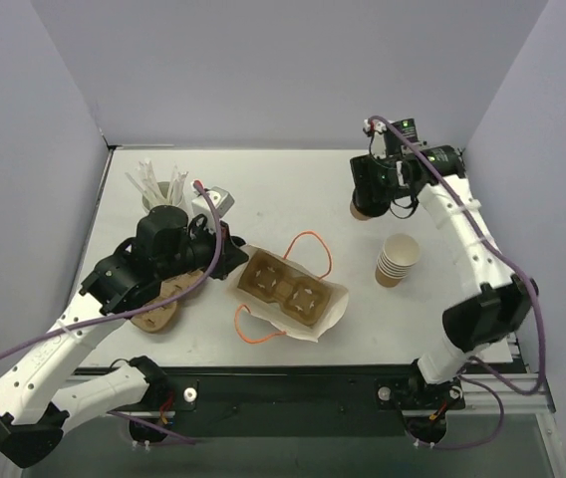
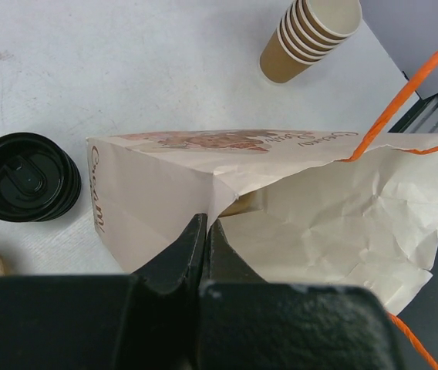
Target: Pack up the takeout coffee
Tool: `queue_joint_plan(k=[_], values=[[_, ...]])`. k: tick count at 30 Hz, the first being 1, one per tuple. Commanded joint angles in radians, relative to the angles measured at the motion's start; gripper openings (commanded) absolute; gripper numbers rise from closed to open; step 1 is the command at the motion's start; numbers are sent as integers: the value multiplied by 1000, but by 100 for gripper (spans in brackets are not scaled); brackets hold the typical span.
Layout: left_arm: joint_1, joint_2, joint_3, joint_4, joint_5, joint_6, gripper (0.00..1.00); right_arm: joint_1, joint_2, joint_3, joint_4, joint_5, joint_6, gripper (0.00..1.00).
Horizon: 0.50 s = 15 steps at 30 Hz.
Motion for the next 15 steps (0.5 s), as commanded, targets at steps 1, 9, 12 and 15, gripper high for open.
queue_joint_plan(k=[1,9,12,15], values=[[-8,37,73,41,-16,-28,0,48,-204,134,-68,29,18,53],[-11,115,117,32,-34,-45,0,201,-419,252,-61,-113,4,53],[-11,132,119,29,-31,-57,0,260,-475,277,-38,-184,18,54],[-11,144,117,32,-43,-65,0,342,-512,286,24,-219,74,53]])
